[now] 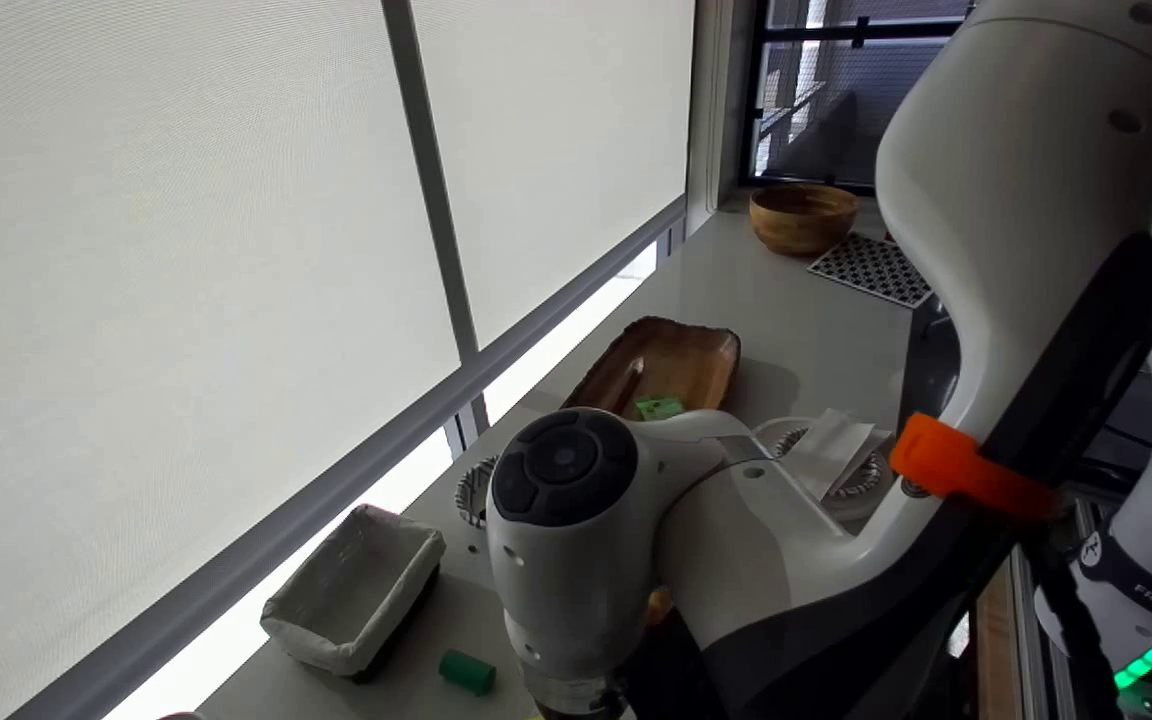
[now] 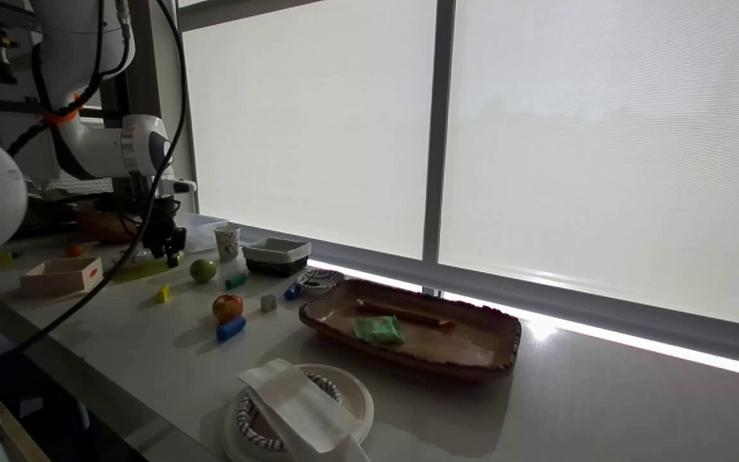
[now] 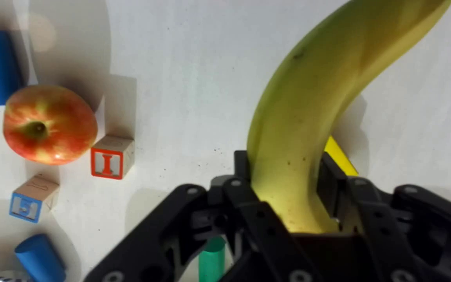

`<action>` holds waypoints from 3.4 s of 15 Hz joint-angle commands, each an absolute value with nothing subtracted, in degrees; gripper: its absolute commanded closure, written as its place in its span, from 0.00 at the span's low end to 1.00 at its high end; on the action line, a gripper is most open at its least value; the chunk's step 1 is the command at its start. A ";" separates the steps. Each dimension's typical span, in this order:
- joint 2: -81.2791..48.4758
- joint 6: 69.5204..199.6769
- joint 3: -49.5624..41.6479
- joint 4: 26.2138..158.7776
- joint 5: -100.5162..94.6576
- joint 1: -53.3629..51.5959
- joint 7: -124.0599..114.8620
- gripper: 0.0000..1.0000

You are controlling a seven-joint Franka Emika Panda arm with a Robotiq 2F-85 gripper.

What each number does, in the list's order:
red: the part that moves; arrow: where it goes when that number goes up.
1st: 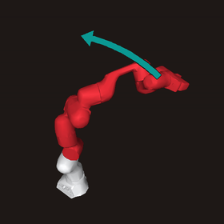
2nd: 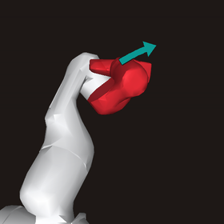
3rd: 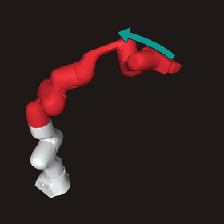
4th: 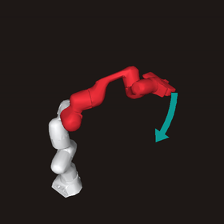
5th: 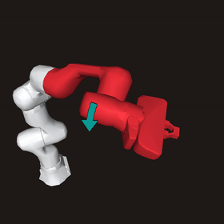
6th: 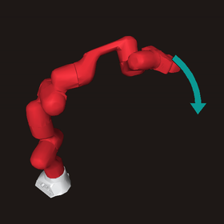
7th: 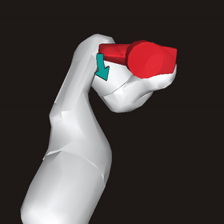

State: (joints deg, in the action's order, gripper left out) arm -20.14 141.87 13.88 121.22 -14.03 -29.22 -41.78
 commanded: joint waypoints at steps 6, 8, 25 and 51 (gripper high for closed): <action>-25.59 143.86 16.58 116.08 -8.91 -30.60 -33.90 0.81; -27.63 145.25 17.12 114.45 -7.80 -30.35 -29.56 0.81; -34.85 141.93 13.70 107.54 -5.31 -34.09 -23.76 0.81; -35.87 132.84 15.57 99.91 -3.53 -33.59 -13.03 0.00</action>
State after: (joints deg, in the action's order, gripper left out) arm -35.76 136.30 14.46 101.67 -5.18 -35.14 -17.70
